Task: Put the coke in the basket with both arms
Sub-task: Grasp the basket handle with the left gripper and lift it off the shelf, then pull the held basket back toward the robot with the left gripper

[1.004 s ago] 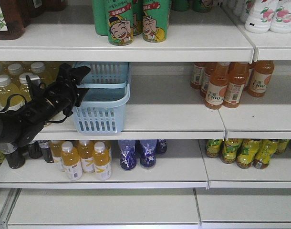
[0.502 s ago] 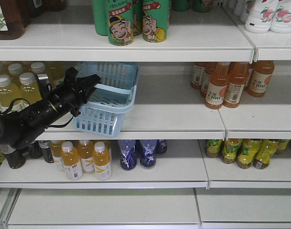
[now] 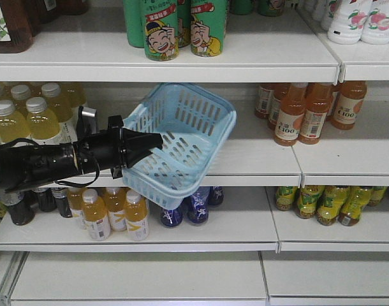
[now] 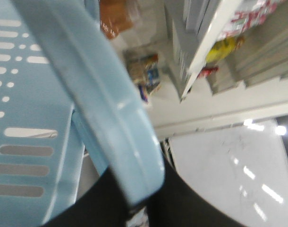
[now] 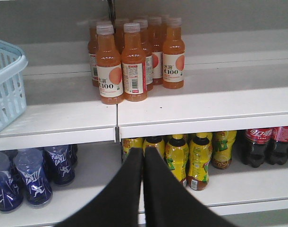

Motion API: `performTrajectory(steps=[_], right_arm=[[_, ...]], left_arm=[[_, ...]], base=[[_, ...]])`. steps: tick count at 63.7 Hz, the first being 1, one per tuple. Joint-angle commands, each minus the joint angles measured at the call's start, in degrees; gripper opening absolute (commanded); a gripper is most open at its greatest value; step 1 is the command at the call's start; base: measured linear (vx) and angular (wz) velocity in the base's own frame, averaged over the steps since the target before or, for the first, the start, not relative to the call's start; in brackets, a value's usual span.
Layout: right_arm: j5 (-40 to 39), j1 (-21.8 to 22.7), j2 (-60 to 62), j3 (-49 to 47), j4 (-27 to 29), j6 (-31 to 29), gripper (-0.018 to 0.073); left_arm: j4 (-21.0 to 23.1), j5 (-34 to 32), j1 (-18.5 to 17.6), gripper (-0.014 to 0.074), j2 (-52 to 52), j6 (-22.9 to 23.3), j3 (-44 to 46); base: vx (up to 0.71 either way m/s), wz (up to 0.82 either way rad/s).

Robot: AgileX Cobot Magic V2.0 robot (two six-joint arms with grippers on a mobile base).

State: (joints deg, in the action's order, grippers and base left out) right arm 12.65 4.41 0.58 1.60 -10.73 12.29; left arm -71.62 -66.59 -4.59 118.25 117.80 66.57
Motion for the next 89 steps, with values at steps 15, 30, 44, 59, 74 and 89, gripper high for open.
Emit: performTrajectory(steps=[15, 30, 44, 59, 74, 89], right_arm=[[-4.05, 0.42, 1.07, 0.61, -0.42, -0.17, -0.0005], [-4.05, 0.42, 1.07, 0.61, -0.42, -0.17, -0.0005], [-4.05, 0.42, 1.07, 0.61, -0.42, -0.17, -0.0005], [-4.05, 0.42, 1.07, 0.61, -0.42, -0.17, -0.0005], [-4.05, 0.42, 1.07, 0.61, -0.42, -0.17, -0.0005], [-4.05, 0.42, 1.07, 0.61, -0.42, -0.17, -0.0005]], left_arm=[[-9.92, -12.55, -3.43, -0.0008, -17.75, 1.25, -2.26], [-12.60, -12.51, -6.73, -0.0008, -29.20, 1.25, -7.94], [-14.67, -12.51, -8.87, -0.0008, -37.32, 1.25, -13.69], [-11.75, -12.51, -11.36, -0.0008, -46.35, 1.25, -19.77], [-12.83, -11.84, -11.53, -0.0008, -53.32, 1.25, -20.96], [-18.19, -7.84, -11.53, -0.0008, -54.71, 1.25, -20.96]], base=[[0.00, 0.00], [0.00, 0.00], [0.00, 0.00], [0.00, 0.00], [0.00, 0.00], [0.00, 0.00]])
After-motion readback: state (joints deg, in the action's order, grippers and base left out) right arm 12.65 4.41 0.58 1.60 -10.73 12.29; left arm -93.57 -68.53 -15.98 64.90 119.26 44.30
